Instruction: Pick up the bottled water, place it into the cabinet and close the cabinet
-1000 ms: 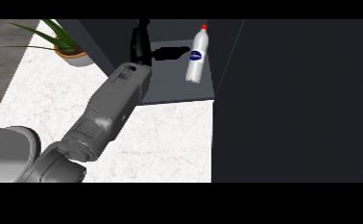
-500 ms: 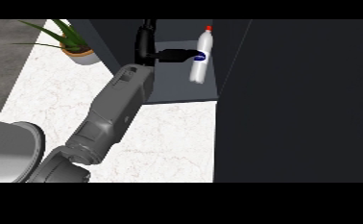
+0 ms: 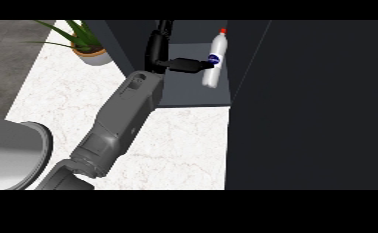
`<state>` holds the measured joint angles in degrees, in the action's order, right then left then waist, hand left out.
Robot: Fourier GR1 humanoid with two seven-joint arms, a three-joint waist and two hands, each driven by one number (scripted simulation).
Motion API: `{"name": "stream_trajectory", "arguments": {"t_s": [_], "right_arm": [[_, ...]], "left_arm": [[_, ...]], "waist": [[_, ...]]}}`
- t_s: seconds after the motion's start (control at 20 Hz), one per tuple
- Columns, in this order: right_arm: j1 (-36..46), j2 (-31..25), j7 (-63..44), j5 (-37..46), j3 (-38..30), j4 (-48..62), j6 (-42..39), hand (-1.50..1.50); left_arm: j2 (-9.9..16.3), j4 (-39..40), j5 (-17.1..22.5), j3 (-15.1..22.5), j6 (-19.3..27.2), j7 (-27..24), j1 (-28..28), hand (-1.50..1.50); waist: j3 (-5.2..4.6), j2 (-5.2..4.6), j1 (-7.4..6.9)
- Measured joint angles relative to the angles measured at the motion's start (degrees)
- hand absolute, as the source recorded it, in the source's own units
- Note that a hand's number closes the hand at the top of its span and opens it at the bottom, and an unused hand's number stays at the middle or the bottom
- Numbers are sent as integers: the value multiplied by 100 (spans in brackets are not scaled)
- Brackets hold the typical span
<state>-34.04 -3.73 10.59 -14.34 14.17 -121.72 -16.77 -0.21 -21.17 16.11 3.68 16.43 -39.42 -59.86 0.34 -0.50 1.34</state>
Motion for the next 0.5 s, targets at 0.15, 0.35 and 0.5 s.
{"name": "stream_trajectory", "arguments": {"t_s": [0.15, 0.35, 0.5], "right_arm": [[-63, 11, 17, 19, 19, -13, 23, -150], [-6, 43, -2, 35, -7, 51, 87, -150], [-24, 43, -32, 34, -6, 14, 118, -150]], "left_arm": [[0, -309, 128, 258, -76, 70, 178, -150], [7, -955, 392, 512, -300, 215, 680, -150], [11, -1566, 593, 737, -391, 510, 1020, -150]], "waist": [[-2, 26, -66], [-15, 77, -192], [-20, 97, -250]]}}
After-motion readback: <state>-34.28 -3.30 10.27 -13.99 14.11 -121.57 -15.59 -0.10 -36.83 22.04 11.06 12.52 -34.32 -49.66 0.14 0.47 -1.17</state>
